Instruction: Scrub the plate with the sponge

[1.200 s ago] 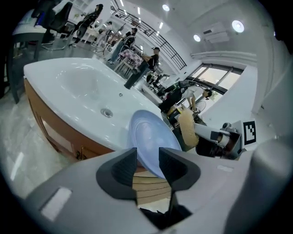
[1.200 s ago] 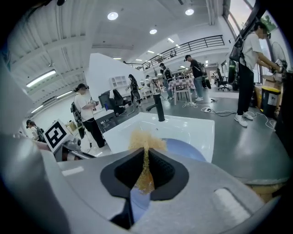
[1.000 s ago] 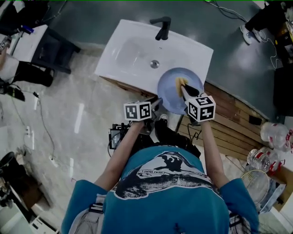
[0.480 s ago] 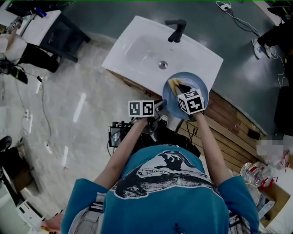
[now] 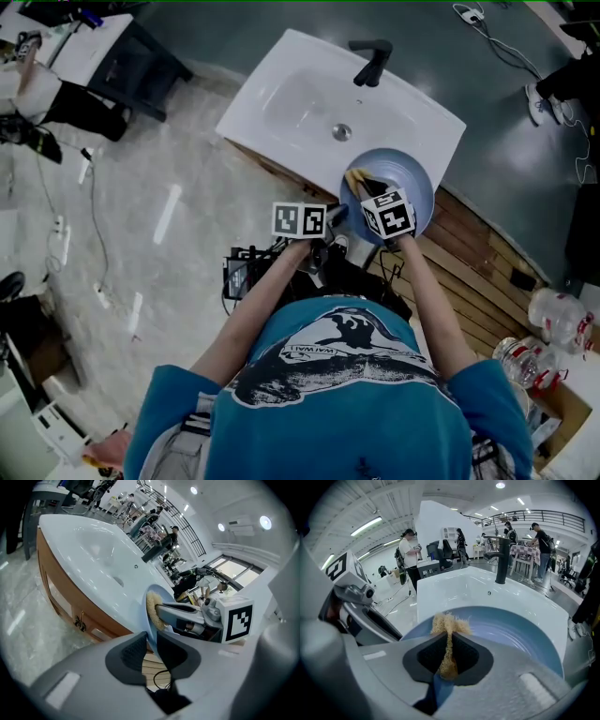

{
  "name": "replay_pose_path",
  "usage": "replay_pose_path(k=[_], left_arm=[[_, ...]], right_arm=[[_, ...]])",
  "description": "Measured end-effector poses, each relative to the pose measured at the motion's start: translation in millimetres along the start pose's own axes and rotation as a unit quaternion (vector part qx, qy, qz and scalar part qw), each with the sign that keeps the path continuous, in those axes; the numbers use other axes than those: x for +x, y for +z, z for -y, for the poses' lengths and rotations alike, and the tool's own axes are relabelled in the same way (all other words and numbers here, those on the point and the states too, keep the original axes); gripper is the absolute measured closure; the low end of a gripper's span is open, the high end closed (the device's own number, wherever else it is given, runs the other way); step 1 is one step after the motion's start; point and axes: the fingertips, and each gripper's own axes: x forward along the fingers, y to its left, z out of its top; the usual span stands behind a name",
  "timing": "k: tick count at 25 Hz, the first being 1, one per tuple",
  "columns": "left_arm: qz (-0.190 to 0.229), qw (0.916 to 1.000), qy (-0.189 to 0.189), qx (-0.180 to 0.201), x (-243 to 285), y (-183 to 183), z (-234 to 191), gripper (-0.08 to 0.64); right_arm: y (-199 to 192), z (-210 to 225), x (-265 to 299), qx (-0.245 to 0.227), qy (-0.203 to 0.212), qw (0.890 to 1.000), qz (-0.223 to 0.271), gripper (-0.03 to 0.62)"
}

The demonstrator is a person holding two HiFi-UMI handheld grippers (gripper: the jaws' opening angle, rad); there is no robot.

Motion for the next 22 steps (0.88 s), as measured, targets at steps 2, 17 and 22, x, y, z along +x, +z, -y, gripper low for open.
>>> replay_pose_path(k=[2,17,22], left_arm=[[0.004,0.9998,0.009,-0.017,-0.4,0.7,-1.1,0.482],[0.040,0.9952,0.051,-0.073,-2.5,11.6,-9.2,0.512],[0.053,0.9932,0.061,-0.084,-4.0,16.8,-11.1,0.518]], right_arm=[[0.4,0.6,-0.1,-0.001,0.001,1.000,0.001,0.560],[-5.2,57.9,-11.6,0.025,-0.060,0.998,-0.016,0.561],[-17.9,87.2,-26.4,0.028,-0.098,0.994,-0.032,0.561]])
